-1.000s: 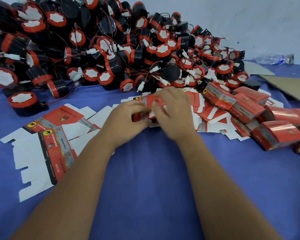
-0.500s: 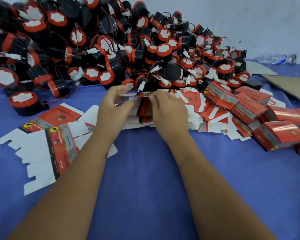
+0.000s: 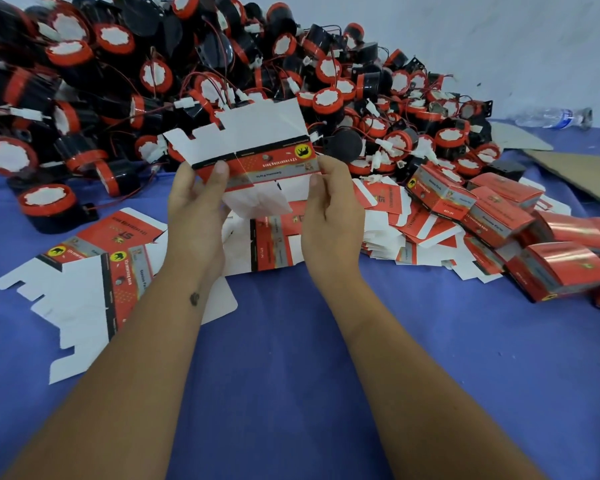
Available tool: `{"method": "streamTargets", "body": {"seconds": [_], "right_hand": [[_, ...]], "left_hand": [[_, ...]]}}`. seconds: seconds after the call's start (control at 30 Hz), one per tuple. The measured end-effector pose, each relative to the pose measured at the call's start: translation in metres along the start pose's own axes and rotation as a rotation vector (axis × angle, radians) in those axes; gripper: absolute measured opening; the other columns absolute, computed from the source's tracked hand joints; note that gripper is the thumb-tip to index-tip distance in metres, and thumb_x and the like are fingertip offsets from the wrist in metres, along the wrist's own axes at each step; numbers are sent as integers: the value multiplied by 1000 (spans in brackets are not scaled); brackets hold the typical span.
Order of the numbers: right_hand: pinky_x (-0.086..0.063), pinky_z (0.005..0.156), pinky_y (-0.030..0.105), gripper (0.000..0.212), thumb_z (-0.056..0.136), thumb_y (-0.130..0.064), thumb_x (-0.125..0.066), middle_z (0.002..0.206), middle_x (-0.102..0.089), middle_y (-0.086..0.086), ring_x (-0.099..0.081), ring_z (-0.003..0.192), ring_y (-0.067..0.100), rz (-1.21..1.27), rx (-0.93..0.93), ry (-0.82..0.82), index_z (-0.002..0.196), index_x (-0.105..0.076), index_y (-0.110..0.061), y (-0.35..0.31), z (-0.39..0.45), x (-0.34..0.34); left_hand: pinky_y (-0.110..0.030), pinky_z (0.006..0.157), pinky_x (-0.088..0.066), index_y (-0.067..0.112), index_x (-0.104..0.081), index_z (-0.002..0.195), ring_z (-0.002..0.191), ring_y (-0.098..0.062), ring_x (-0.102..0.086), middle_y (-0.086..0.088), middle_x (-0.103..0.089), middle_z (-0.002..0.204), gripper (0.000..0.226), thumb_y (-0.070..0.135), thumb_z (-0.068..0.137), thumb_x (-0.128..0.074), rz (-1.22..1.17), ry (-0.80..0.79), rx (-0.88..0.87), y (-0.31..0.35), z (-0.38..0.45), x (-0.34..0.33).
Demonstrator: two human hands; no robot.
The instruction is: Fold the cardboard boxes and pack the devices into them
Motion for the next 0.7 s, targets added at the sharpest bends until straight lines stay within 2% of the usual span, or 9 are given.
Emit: {"method": "streamTargets", "body": {"seconds": [0.07, 0.13, 0.2, 0.3, 0.37, 0.43, 0.5, 0.6, 0.7], "right_hand": [[-51, 88, 39, 35, 101, -13, -45, 113, -65, -10, -59, 100, 10, 26, -28, -26, 134, -52, -19, 3, 1, -1], [-44, 103, 36, 48, 94, -13, -53, 132, -58, -9, -52, 122, 8, 84, -45, -24, 141, -47, -20, 4, 1, -1], [-38, 110, 29, 63, 87, -15, -59, 140, -50, -9, -44, 131, 5, 131, -52, -5, 146, -39, -21, 3, 0, 2], [-37, 113, 35, 76, 85, -17, -64, 145, -45, -7, -39, 135, 8, 211, -54, -30, 152, -29, -22, 3, 0, -1], [-39, 111, 34, 71, 88, -21, -65, 143, -47, -6, -42, 133, 9, 236, -53, -61, 150, -32, -21, 2, 0, -4], [-42, 102, 19, 56, 89, -25, -63, 133, -54, -6, -49, 124, 7, 259, -54, -71, 141, -42, -20, 2, 2, -5], [-41, 91, 11, 38, 90, -23, -62, 120, -59, -4, -54, 113, 8, 265, -38, -69, 126, -51, -19, 0, 1, -3], [-44, 89, 14, 23, 91, -23, -61, 111, -62, -2, -57, 106, 11, 255, -32, -91, 112, -54, -18, -1, 0, -5], [-48, 90, 25, 24, 90, -26, -59, 110, -62, 0, -57, 107, 15, 244, -31, -123, 111, -53, -14, 0, -2, -11]], "left_hand": [[-31, 86, -57, 21, -58, 124, 104, -9, -69, 12, -73, 106, 24, 14, 101, -56, 27, -9, -68, 8, -1, -3], [-20, 76, -54, 17, -55, 125, 89, 1, -66, 16, -71, 99, 26, 8, 101, -54, 96, -26, -137, 13, -2, -7], [-13, 72, -50, 19, -54, 125, 84, 6, -63, 18, -70, 101, 29, 3, 101, -51, 144, -48, -168, 15, -4, -11], [-8, 71, -45, 25, -58, 122, 80, 10, -59, 23, -69, 96, 33, 3, 100, -49, 169, -89, -149, 14, -6, -17], [-7, 70, -44, 32, -62, 115, 79, 11, -58, 25, -68, 93, 28, 13, 97, -51, 171, -101, -122, 12, -8, -19], [-10, 71, -45, 35, -64, 105, 85, 7, -60, 23, -68, 95, 19, 27, 93, -51, 134, -107, -91, 10, -9, -20], [-10, 67, -45, 37, -65, 91, 79, 8, -60, 23, -67, 87, 17, 30, 95, -49, 101, -99, -97, 15, -11, -21], [-11, 60, -46, 38, -71, 74, 73, 7, -62, 21, -69, 80, 30, 27, 95, -53, 57, -27, -93, 19, -12, -15], [-15, 62, -50, 35, -76, 75, 77, 2, -67, 16, -72, 82, 28, 23, 94, -59, -9, 57, -89, 18, -11, -5]]}}
Point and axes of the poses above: each hand's wrist, its own z-axis towards the middle knuckle, its own x-axis out of the back of the hand, y = z × x, the point moved 10 cm from there along z, towards the middle knuckle
